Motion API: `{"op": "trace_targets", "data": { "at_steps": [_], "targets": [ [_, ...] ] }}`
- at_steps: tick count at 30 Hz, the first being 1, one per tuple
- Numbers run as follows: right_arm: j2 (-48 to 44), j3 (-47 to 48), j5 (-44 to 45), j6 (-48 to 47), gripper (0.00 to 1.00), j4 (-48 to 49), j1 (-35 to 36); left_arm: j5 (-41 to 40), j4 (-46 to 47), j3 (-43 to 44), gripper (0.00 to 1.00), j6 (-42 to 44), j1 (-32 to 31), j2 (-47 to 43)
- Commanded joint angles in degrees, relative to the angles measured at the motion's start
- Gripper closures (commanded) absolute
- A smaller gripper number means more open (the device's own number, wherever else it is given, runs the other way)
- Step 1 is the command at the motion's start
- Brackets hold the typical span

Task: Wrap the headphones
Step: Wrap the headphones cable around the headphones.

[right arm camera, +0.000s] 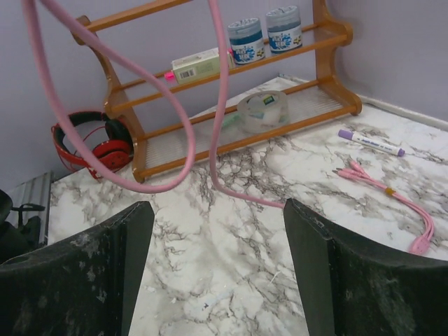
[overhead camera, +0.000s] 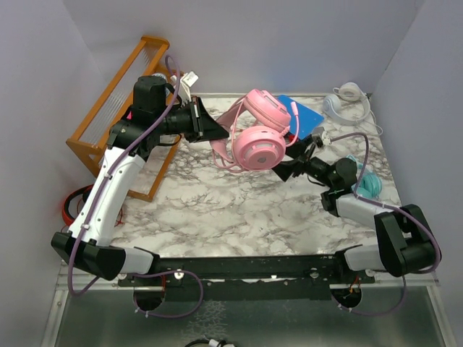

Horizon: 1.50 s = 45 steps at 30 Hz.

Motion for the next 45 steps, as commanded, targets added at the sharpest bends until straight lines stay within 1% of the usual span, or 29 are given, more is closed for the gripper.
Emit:
{"op": "trace_targets", "data": {
  "at_steps": [1, 9, 12, 15, 19, 20, 22, 23, 25, 27, 28, 31, 33, 34, 35, 37, 39, 43, 45],
  "targets": [
    [4.23, 2.47, -2.18, -0.64, 0.18, 6.01, 0.93, 3.29, 4.04, 1.94, 1.00, -3.59, 0.39, -2.75],
    [9.96, 5.61, -1.88, -3.94, 0.18, 7.36, 1.95, 3.02, 5.40, 2.35, 1.00, -5.53, 0.39, -3.29],
    [12.52, 7.71, -2.03, -4.31, 0.22, 8.44, 2.41, 2.95, 5.90, 2.21, 1.00, -6.11, 0.39, -3.57],
    [15.13, 9.65, -2.03, -4.09, 0.29, 9.76, 3.03, 2.93, 6.22, 2.21, 1.00, -6.53, 0.39, -3.66],
    [17.79, 11.56, -1.55, -3.47, 0.34, 11.58, 3.47, 2.94, 6.60, 2.34, 1.00, -7.10, 0.39, -3.82],
    [18.36, 11.98, -1.26, -3.23, 0.37, 12.14, 3.50, 2.93, 6.67, 2.43, 1.00, -7.23, 0.39, -3.85],
    [19.54, 12.75, -1.00, -2.61, 0.46, 13.15, 3.52, 2.93, 6.99, 2.65, 1.00, -7.56, 0.39, -3.76],
    [19.91, 13.15, -0.99, -2.31, 0.49, 13.49, 3.53, 2.93, 7.19, 2.73, 1.00, -7.78, 0.39, -3.74],
    [20.63, 13.74, -1.23, -1.54, 0.57, 14.02, 3.50, 3.06, 7.52, 2.85, 1.00, -8.14, 0.39, -3.73],
    [21.05, 13.78, -1.25, -0.85, 0.60, 15.00, 3.50, 3.32, 7.87, 2.87, 1.00, -8.42, 0.39, -3.73],
    [21.14, 13.73, -1.25, -0.55, 0.63, 15.34, 3.51, 3.43, 7.97, 2.87, 1.00, -8.47, 0.39, -3.76],
    [21.01, 13.60, -0.81, 0.03, 0.80, 15.44, 3.50, 3.31, 8.23, 2.63, 1.00, -8.63, 0.39, -3.76],
    [20.56, 13.46, -0.30, 0.16, 0.94, 14.79, 3.50, 3.37, 8.44, 2.59, 1.00, -8.73, 0.39, -3.57],
    [20.29, 13.39, 0.33, 0.04, 0.98, 14.09, 3.42, 3.29, 8.52, 2.75, 1.00, -8.77, 0.39, -3.53],
    [19.94, 13.17, 1.47, 0.03, 0.99, 13.35, 3.41, 3.10, 8.54, 2.99, 1.00, -8.82, 0.47, -3.44],
    [19.37, 11.64, 6.83, 1.84, 0.99, 12.90, 2.76, 2.38, 8.63, 3.65, 1.00, -9.24, 0.84, -3.39],
    [19.80, 9.61, 11.19, 5.56, 0.99, 14.21, 0.47, 1.59, 9.05, 4.36, 1.00, -10.10, 2.04, -3.62],
    [24.32, 5.84, 17.16, 19.15, 0.99, 14.35, -8.41, 2.09, 12.89, 3.64, 1.00, -14.34, 6.75, -4.91],
    [26.78, 4.56, 18.98, 24.87, 0.99, 10.42, -12.65, 1.63, 15.57, 2.88, 1.00, -16.95, 8.83, -5.53]
  ]
}}
